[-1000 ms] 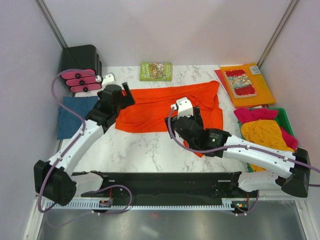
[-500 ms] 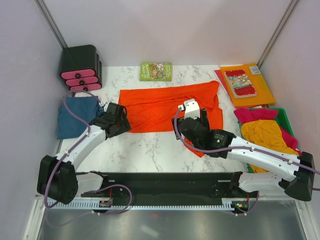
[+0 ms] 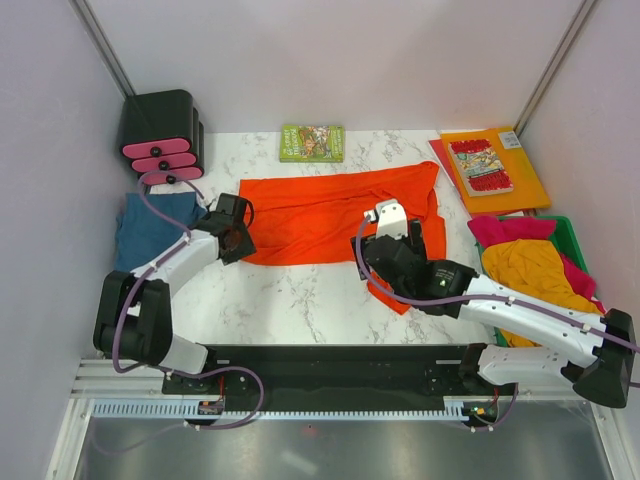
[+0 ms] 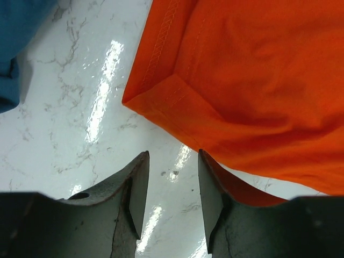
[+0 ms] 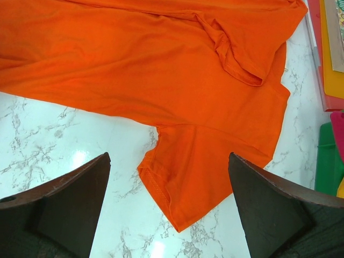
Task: Fold and stack the t-shirts
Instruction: Grap the side of the flattened tshirt closest away from the robot with both arms
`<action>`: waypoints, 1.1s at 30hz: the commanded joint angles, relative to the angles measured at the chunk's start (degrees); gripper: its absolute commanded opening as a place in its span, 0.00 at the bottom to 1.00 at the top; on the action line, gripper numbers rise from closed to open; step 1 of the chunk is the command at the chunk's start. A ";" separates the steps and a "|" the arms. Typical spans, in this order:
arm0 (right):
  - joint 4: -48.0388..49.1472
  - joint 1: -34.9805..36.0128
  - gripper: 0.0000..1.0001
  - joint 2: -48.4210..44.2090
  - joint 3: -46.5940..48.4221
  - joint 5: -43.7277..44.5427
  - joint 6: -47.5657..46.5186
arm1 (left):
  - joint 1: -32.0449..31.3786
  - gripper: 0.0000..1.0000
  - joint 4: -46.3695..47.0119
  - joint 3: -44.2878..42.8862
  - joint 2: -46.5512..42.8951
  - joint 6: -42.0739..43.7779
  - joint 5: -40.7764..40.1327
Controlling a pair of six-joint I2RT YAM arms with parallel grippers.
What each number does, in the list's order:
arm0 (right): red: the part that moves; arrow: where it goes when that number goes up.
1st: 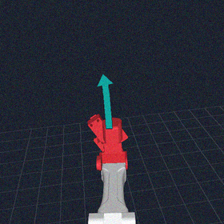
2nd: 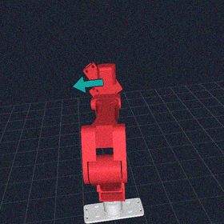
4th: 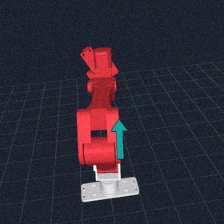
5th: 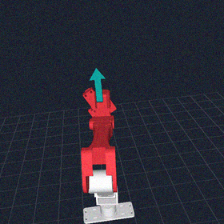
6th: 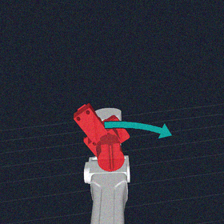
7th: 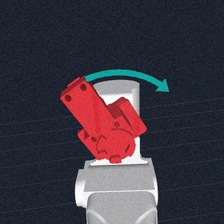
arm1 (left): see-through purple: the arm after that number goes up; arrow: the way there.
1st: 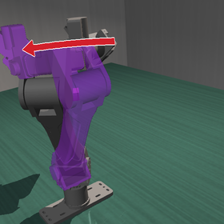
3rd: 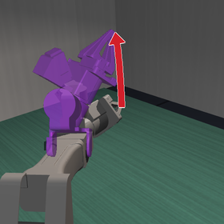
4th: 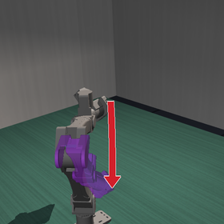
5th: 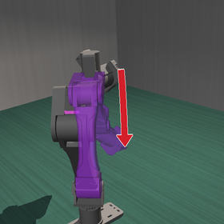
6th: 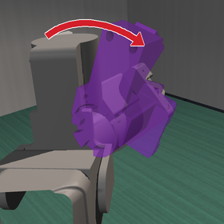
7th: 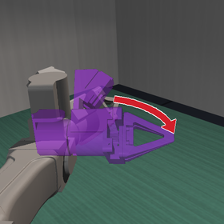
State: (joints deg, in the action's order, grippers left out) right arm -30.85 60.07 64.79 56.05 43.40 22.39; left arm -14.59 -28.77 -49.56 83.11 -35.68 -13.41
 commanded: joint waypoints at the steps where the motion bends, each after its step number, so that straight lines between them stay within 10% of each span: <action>1: 0.18 -0.57 0.98 -1.08 -1.03 -0.68 -0.42 | 0.17 0.48 2.67 -3.35 1.44 2.46 -1.44; 21: 1.06 -3.21 0.98 -0.81 -2.61 -2.79 -2.18 | 3.16 0.21 2.41 -3.44 5.84 3.34 -3.46; 33: 1.41 -3.21 0.98 -0.99 -3.23 -3.23 -1.56 | 3.43 0.41 2.41 -5.89 6.17 4.39 -3.29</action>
State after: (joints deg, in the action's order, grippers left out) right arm -30.57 57.08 64.71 52.90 40.42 20.60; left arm -11.57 -27.29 -52.88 89.41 -33.17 -15.03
